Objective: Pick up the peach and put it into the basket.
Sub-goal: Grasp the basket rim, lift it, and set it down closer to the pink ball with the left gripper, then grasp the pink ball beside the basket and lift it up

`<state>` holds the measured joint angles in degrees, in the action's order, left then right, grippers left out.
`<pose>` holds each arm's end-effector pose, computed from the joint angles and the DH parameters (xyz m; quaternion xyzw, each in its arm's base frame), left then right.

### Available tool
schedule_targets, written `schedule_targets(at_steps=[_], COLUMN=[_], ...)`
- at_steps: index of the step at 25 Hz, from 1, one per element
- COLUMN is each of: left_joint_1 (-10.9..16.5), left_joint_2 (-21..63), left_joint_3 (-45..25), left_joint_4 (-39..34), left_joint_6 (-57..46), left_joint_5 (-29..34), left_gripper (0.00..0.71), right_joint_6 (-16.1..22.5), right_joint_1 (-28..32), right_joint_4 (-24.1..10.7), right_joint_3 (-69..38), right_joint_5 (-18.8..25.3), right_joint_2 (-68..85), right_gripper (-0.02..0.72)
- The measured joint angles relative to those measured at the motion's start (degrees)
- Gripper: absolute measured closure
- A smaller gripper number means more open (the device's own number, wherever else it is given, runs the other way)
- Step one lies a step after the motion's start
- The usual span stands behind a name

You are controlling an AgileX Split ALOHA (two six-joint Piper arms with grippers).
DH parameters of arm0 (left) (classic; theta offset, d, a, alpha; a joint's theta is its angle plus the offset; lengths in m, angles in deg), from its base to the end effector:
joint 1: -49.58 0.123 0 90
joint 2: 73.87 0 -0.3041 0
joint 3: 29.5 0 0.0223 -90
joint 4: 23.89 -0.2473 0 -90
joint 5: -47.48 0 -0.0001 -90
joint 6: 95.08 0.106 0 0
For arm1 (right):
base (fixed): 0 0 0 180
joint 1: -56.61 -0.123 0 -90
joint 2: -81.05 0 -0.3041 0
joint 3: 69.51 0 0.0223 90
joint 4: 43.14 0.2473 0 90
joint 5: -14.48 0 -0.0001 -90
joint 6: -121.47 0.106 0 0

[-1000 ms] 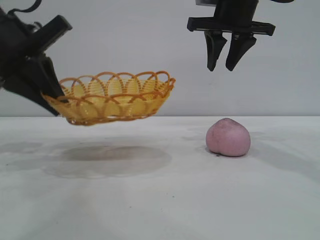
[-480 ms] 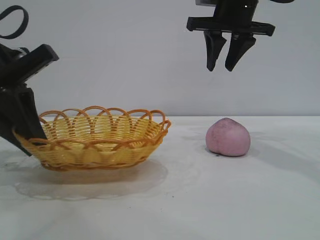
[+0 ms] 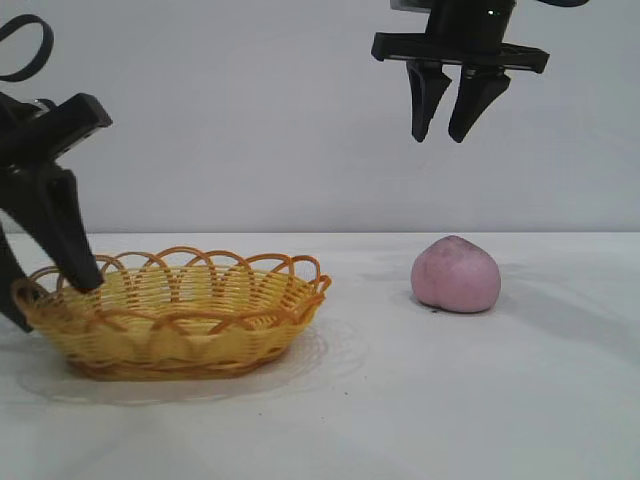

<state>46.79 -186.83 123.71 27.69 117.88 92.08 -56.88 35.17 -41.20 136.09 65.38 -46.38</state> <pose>0.3056 -0.0733 0.1412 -0.0295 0.9549 -0.2923 0.0434 0.4457 0.1780 0.2414 -0.1598 0.9585 0.0621 0.2279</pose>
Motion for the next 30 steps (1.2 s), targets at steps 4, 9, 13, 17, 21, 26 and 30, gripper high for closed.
schedule_targets(at_steps=[4,9,13,17,21,26,30], left_joint_1=[4.32,6.55,5.08,4.71,4.71,4.65,4.65], left_joint_2=[3.07,6.97,7.3,8.85,16.33,35.37,51.78], left_joint_3=[0.0,2.52,7.68,7.84,1.16,-9.95,-14.42], left_joint_4=[-1.76,-9.62,-33.1,-45.79,-48.15,-49.75,-51.69], left_joint_6=[-0.14,-4.03,-20.14,-29.2,-31.22,-31.32,-32.02], left_joint_5=[0.05,-1.75,-5.13,-6.96,-10.23,-12.07,-6.61], left_gripper=[0.329,0.329,0.329,0.329,0.329,0.436,0.436], right_joint_6=[0.0,0.0,0.0,-0.07,-0.21,-0.99,-1.78], right_joint_1=[0.0,0.0,0.0,0.0,0.0,0.0,0.0], right_joint_4=[0.0,0.11,0.11,0.11,0.2,0.44,1.52], right_joint_3=[0.0,0.0,0.0,0.0,0.0,0.0,0.0], right_joint_5=[0.0,0.0,0.0,0.21,0.93,1.86,2.24], right_joint_2=[0.0,0.0,0.0,0.0,0.0,-0.14,-1.71], right_gripper=[0.381,0.381,0.381,0.381,0.381,0.381,0.381])
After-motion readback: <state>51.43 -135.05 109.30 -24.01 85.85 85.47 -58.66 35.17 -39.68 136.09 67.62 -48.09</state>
